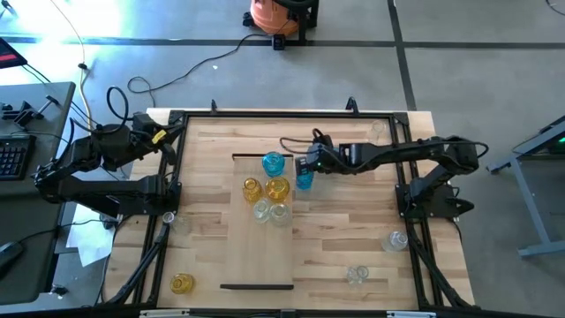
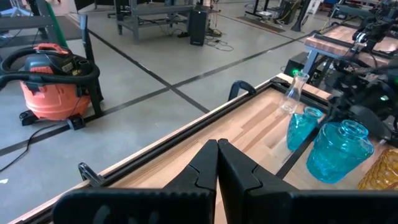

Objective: Sort vases onto shelf
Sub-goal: Put the bottom blue vase on the shelf to align with the other blue vase

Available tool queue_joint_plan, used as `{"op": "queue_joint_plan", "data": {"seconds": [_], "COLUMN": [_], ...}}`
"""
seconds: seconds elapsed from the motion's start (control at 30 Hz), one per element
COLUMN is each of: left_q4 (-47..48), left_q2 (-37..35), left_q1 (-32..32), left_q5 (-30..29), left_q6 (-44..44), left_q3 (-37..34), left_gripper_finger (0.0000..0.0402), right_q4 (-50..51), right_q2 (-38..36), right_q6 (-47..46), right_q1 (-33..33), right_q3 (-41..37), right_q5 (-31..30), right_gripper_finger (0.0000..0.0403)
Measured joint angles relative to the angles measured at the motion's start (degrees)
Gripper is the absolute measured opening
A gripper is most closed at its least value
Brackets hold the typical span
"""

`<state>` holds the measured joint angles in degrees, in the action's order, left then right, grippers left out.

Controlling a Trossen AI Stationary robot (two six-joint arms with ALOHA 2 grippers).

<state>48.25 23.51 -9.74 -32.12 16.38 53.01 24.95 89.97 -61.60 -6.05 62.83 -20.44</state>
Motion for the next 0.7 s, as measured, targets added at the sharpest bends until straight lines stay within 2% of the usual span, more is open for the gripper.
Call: {"op": "queue_joint_plan", "data": {"seconds": [0.17, 0.47, 0.7], "left_q4": [0.0, 0.0, 0.0], "left_q2": [0.0, 0.0, 0.0], "left_q1": [0.0, 0.0, 0.0], "left_q5": [0.0, 0.0, 0.0], "left_q6": [0.0, -0.4, -0.5], "left_q3": [0.0, 0.0, 0.0], "left_gripper_finger": [0.0000, 0.0000, 0.0000], "right_q4": [-1.5, -4.6, -5.6], "right_q2": [0.5, 3.8, 4.7], "right_q6": [1.5, 1.7, 2.1], "right_q1": [-2.4, -2.9, -2.9], "right_q3": [0.0, 0.0, 0.0], "right_q5": [5.0, 10.0, 11.3], "right_gripper_finger": [0.0000, 0.0000, 0.0000]}}
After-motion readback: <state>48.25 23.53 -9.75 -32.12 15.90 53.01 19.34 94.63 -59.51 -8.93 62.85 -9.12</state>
